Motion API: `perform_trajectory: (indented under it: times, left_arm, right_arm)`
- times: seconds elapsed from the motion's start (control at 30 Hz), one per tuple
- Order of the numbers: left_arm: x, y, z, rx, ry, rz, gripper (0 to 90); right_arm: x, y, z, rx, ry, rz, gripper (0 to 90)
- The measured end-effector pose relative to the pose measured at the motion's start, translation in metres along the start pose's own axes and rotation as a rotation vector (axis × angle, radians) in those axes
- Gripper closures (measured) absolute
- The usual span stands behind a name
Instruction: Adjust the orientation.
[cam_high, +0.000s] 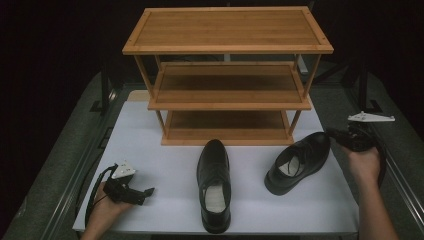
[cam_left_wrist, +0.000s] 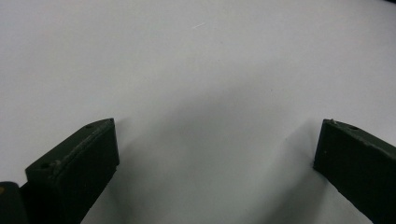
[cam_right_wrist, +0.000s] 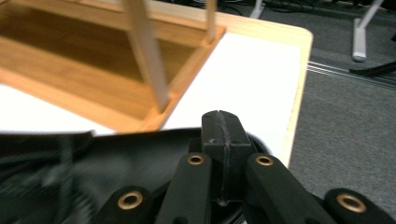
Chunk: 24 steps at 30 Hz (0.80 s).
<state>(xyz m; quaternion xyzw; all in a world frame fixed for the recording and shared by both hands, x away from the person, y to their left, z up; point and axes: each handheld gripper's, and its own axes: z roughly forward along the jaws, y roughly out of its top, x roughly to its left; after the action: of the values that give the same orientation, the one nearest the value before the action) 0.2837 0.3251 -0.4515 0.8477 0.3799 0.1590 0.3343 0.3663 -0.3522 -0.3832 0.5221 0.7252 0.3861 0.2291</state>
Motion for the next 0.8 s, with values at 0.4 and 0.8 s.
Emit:
perform_trajectory:
  times: [0.4,0.8]
  left_arm:
    - [0.000,0.000,0.000,0.000,0.000,-0.001,0.0]
    - [0.000,0.000,0.000,0.000,-0.001,-0.001,0.0]
  right_arm:
    - [-0.041,-0.008,0.039,0.052,-0.048,0.087,89.9]
    - [-0.050,-0.020,0.057,0.102,-0.041,0.141,90.0]
